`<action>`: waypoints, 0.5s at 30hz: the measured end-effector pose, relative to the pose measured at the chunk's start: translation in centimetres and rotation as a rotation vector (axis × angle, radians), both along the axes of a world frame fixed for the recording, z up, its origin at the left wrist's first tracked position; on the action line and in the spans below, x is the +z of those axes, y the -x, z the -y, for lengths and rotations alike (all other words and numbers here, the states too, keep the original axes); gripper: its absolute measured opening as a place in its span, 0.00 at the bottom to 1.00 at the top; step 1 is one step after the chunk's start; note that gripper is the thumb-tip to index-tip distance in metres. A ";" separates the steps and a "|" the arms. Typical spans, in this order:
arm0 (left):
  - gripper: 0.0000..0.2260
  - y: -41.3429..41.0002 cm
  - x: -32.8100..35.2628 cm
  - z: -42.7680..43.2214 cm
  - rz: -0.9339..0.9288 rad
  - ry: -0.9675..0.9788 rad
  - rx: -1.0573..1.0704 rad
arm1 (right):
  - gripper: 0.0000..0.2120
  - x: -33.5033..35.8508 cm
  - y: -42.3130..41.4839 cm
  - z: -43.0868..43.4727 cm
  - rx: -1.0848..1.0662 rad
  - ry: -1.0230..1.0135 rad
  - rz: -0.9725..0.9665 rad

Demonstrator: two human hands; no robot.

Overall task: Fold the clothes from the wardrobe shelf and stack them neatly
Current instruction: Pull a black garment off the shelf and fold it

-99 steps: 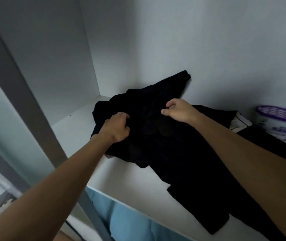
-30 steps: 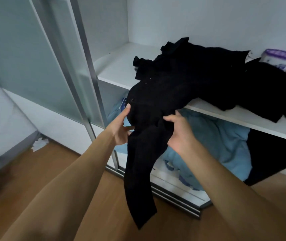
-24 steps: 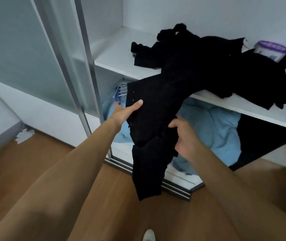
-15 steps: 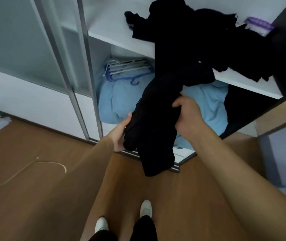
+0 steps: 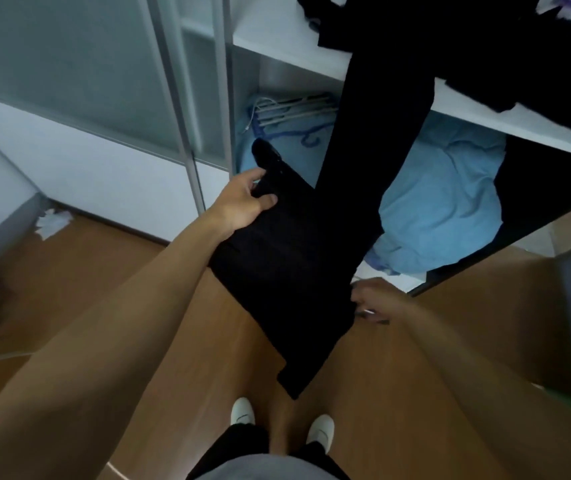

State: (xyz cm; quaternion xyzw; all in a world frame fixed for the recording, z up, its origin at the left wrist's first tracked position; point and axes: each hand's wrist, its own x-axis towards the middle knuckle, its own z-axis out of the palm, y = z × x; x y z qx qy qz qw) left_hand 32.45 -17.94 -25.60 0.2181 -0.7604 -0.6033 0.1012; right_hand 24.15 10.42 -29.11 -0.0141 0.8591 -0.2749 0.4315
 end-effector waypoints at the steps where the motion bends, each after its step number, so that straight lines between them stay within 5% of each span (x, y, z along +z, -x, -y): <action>1: 0.13 -0.1 0.6 0.1 0.022 0.163 -0.125 | 0.07 -0.6 0.2 0.0 0.201 -0.130 -0.039; 3: 0.15 -0.4 1.6 0.0 0.066 0.380 -0.321 | 0.21 -0.7 0.9 1.0 0.352 -0.140 -0.309; 6: 0.15 -1.4 3.0 0.3 0.135 0.563 -0.422 | 0.35 2.9 1.1 4.5 0.326 0.270 -0.796; 11: 0.16 -3.0 6.1 0.8 0.207 0.798 -0.502 | 0.54 7.6 1.0 9.9 0.837 0.128 -1.247; 13: 0.15 -3.8 7.1 0.8 0.236 0.850 -0.533 | 0.51 8.4 0.8 11.3 0.958 0.047 -1.307; 15: 0.10 -4.9 7.5 1.0 0.278 0.858 -0.525 | 0.34 9.2 0.7 12.7 1.099 -0.033 -1.331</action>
